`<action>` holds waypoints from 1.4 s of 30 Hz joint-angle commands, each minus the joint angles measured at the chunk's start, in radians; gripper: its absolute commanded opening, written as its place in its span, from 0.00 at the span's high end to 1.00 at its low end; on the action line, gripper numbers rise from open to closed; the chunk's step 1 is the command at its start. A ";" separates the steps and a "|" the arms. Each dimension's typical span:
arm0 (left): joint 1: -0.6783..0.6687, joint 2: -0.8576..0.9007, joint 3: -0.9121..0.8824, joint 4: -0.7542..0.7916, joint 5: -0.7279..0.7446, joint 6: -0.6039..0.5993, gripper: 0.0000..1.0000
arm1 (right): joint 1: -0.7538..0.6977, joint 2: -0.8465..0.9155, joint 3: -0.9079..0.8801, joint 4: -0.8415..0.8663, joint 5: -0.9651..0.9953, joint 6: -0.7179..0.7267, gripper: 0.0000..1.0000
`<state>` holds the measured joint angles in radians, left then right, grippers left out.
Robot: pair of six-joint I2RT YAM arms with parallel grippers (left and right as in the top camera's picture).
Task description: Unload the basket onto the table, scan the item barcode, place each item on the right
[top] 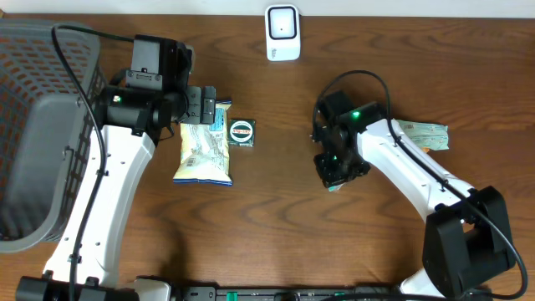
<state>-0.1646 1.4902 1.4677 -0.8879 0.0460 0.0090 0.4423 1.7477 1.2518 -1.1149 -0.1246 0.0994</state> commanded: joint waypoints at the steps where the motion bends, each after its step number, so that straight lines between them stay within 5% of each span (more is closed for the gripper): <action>1: 0.005 0.000 0.009 -0.002 -0.006 0.017 0.02 | -0.028 0.006 -0.004 0.024 0.135 0.044 0.99; 7: 0.005 0.000 0.009 -0.002 -0.006 0.017 0.02 | -0.076 0.006 -0.004 0.145 0.265 0.068 0.99; 12: 0.005 0.000 0.009 -0.002 -0.006 0.017 0.02 | -0.093 0.006 -0.004 0.217 0.010 0.025 0.99; 28: 0.005 0.000 0.009 -0.002 -0.006 0.017 0.02 | -0.123 0.084 -0.005 -0.114 0.052 0.038 0.99; 42: 0.005 0.000 0.009 -0.002 -0.006 0.017 0.02 | -0.186 0.087 -0.121 0.063 0.217 0.159 0.99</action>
<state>-0.1646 1.4902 1.4677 -0.8883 0.0460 0.0090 0.2634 1.8320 1.1553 -1.0950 0.0551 0.2176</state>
